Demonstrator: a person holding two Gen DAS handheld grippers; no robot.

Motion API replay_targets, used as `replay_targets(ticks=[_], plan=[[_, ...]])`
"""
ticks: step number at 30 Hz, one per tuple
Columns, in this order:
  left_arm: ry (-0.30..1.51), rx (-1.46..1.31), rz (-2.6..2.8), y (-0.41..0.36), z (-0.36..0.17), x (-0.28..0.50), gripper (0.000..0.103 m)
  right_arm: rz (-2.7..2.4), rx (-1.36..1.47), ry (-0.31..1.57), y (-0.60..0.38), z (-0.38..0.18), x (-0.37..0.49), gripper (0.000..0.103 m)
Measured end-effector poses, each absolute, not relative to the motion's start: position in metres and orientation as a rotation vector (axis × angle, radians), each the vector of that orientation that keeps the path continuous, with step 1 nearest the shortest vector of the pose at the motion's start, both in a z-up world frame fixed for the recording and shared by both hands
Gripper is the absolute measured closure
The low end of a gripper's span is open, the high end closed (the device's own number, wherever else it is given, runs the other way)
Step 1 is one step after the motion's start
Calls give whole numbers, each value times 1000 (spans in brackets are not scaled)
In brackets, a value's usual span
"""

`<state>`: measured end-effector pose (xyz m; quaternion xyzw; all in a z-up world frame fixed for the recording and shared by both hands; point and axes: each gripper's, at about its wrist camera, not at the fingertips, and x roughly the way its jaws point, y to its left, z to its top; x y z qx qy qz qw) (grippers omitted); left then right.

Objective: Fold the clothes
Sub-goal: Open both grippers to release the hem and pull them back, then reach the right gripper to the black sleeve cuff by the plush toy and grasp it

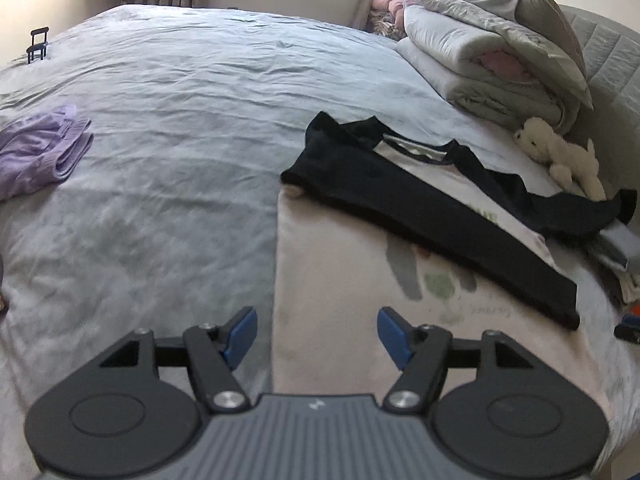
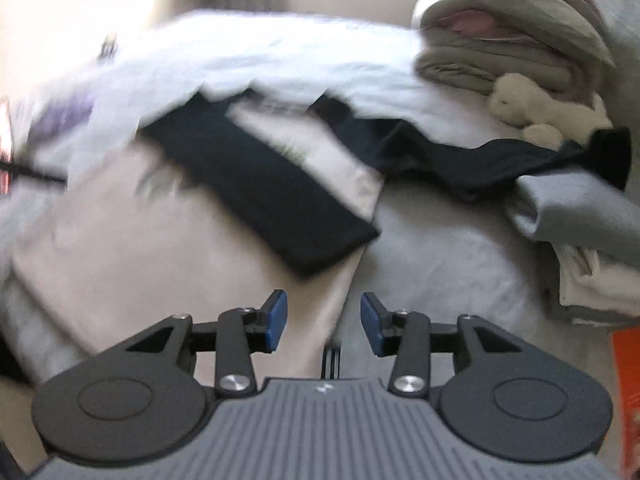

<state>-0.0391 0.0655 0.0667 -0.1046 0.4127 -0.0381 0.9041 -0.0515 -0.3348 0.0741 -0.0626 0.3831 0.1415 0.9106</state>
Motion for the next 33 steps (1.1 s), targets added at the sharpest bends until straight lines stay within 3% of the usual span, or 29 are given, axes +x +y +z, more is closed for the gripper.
replay_targets(ticks=[14,33], plan=[[780,-190,22,54,78,-7,34,-5,205,592,-388,114,-16,51],[737,4,69,16,73,29,29,-161,135,564,-393,97,42,46]])
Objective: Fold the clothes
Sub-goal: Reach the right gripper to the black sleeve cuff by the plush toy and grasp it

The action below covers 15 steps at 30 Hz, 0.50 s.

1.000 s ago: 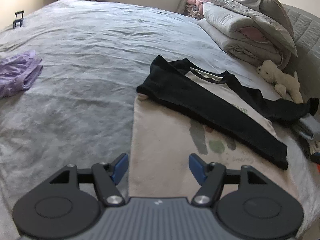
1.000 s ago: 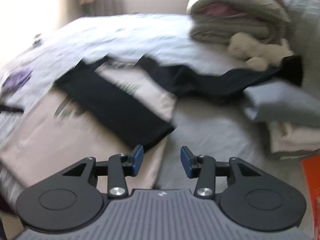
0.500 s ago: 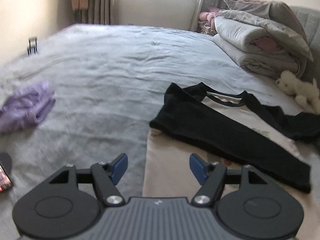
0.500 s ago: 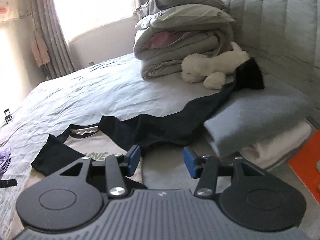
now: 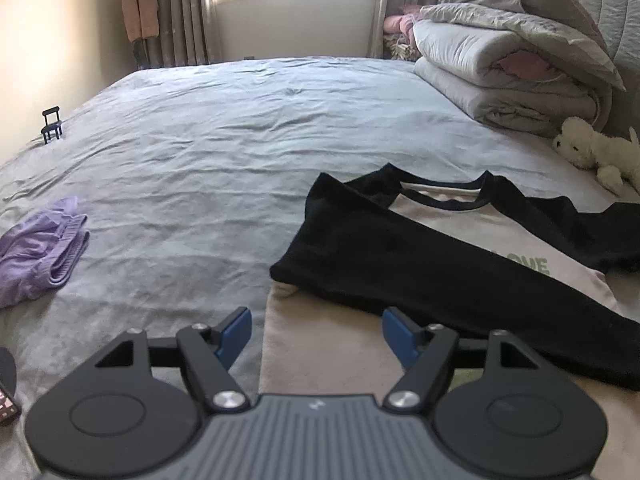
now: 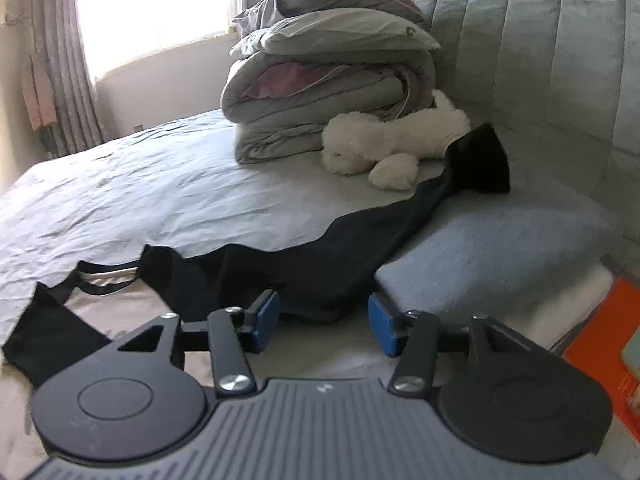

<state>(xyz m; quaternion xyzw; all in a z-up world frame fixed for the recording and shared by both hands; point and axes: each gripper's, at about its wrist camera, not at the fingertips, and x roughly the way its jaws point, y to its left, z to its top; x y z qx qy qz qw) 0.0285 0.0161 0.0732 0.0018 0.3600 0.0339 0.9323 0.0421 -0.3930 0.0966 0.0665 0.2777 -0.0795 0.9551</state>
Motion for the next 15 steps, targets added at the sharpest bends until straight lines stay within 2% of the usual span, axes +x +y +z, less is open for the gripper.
replay_targets(ticks=[9,15], plan=[[795,5,80,18,55,42,28,-228,187,536,-420,98,53,43],[816,-3,68,19,52,49,28,-315,319,458,-463,110,55,43]])
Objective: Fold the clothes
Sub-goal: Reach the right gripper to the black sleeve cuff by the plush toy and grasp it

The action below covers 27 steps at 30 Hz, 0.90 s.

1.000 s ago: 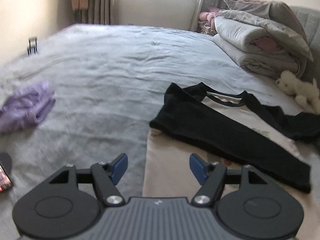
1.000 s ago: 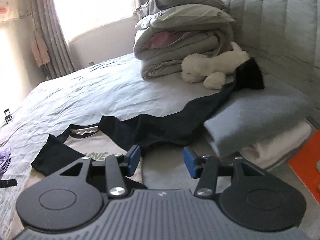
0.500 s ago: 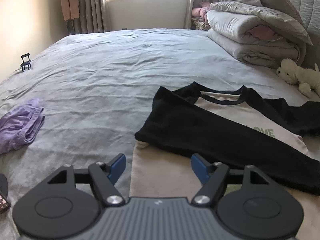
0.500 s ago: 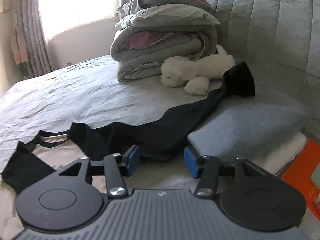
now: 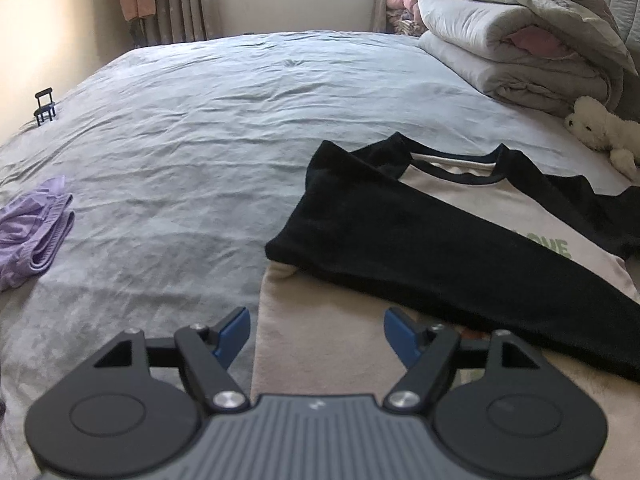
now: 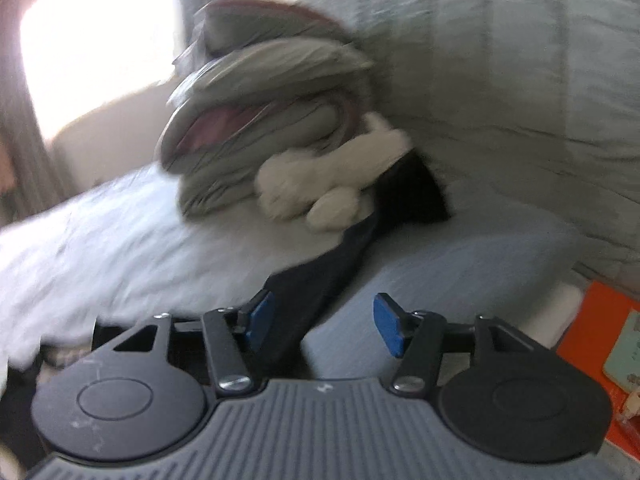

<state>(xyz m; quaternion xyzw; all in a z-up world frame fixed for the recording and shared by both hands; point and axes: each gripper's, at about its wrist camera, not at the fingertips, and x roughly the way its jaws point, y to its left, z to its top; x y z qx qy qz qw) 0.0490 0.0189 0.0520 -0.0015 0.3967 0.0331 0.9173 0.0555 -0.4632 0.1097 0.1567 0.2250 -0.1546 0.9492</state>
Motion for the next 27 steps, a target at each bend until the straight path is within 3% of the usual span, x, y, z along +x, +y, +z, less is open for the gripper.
replay_targets(ticks=[15,19,21,23,26,27], plan=[[853,-25,52,31,46,62,27,-425,570,391,-537,115,95,43],[860,-20,45,31,44,62,27,-581,438,452,-529,122,132,27],[864,-16,41,31,44,63,27,-618,396,497,-529,123,150,14],[865,-10,39,30,43,64,27,-631,380,555,-532,122,166,9],[866,-9,45,32,43,65,27,-654,357,597,-532,123,183,9],[867,-10,48,33,43,65,27,-655,318,606,-531,121,186,26]])
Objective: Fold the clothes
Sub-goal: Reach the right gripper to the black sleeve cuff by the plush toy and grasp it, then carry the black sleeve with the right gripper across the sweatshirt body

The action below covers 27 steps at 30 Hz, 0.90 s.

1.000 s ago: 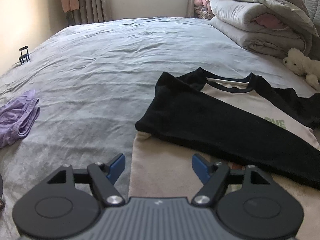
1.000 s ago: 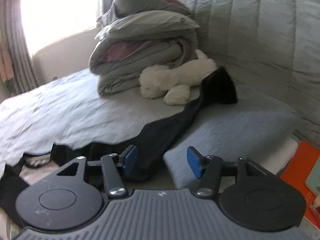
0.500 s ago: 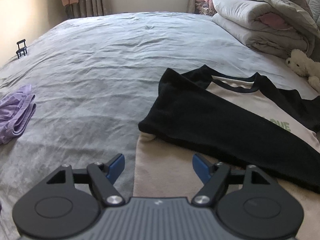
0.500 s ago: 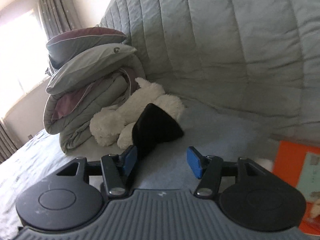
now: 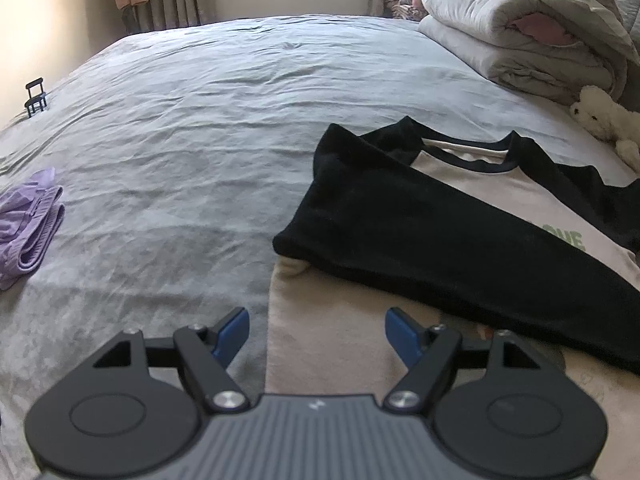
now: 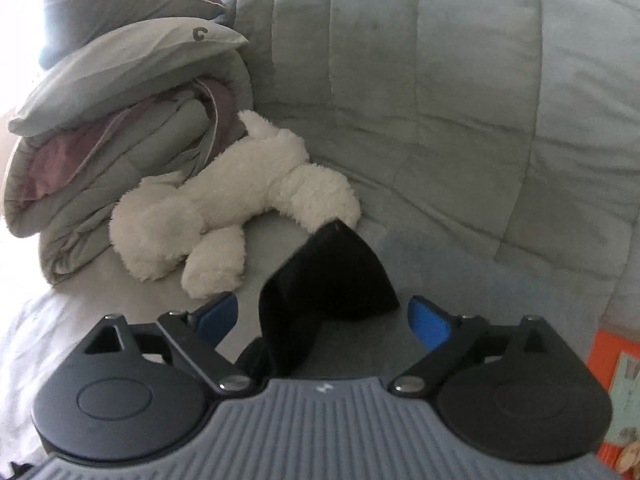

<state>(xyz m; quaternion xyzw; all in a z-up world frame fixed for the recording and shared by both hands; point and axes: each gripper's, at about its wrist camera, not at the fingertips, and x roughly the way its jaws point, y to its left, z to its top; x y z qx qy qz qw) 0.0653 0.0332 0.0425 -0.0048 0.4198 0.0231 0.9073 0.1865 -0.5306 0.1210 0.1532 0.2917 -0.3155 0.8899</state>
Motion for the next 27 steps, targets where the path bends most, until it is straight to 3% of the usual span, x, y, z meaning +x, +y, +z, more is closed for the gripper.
replay_targets(ticks=[1,2,3,12,21,27], plan=[[867,-11,51,34,42,66,27,-654,263,636,-529,118,191,43],[868,-16,51,35,43,65,27,-664,225,669,-529,114,195,73],[865,-21,50,36,44,65,27,-674,230,668,-531,113,193,94],[850,-59,29,39,51,62,27,-351,217,250,-493,165,116,94],[831,-128,55,51,56,63,27,-69,-21,240,-411,171,84,94],[802,-231,68,72,63,64,28,210,-268,152,-283,167,40,94]])
